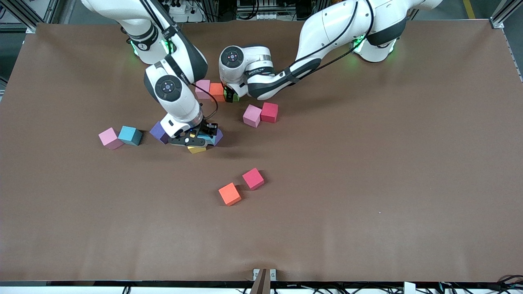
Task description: Form number 2 with 11 blocks
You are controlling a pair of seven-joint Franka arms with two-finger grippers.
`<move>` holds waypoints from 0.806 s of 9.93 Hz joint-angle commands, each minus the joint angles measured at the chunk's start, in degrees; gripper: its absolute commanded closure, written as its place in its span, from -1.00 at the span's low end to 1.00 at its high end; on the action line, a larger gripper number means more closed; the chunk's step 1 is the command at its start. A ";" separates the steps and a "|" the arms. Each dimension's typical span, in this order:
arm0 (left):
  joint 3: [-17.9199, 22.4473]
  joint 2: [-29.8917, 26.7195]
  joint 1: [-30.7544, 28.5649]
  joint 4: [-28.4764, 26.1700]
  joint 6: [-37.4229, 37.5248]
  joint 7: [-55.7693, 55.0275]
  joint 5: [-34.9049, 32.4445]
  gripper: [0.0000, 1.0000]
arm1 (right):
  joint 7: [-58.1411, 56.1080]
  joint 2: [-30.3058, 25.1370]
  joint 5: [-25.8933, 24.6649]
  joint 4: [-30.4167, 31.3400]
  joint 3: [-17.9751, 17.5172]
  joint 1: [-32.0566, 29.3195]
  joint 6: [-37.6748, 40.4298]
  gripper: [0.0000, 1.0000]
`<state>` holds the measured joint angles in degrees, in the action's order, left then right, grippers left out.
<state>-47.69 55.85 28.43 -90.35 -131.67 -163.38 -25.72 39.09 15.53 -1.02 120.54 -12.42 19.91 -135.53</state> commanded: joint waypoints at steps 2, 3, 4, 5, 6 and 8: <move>-2.32 -1.53 -0.56 -0.70 2.47 -20.40 -6.00 -0.88 | 2.31 -0.94 0.40 -0.66 -1.73 -0.40 1.15 1.00; -2.41 -1.62 -0.65 -0.61 2.99 -20.40 -6.53 -0.88 | 2.39 -1.12 0.40 -1.09 -2.08 -0.48 2.02 1.00; -2.41 -1.62 -0.74 -0.18 3.26 -20.40 -6.53 -0.88 | 3.00 -1.12 0.40 -1.79 -2.52 -0.48 3.50 1.00; -2.41 -1.62 -0.83 0.09 3.69 -20.31 -6.53 -0.88 | 4.14 -1.12 0.40 -2.32 -3.13 -0.48 4.04 1.00; -2.76 -1.71 -1.09 0.09 3.79 -20.31 -6.53 -0.88 | 4.85 -1.12 0.40 -2.59 -3.84 -0.48 4.13 1.00; -3.11 -1.80 -1.53 0.88 4.22 -20.31 -6.53 -0.88 | 4.86 -1.12 0.40 -2.59 -3.93 -0.66 4.13 1.00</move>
<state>-49.42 55.56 26.97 -88.80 -128.98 -163.38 -27.10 42.87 15.29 -1.02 118.06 -15.71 19.91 -132.49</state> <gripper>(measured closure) 0.057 0.449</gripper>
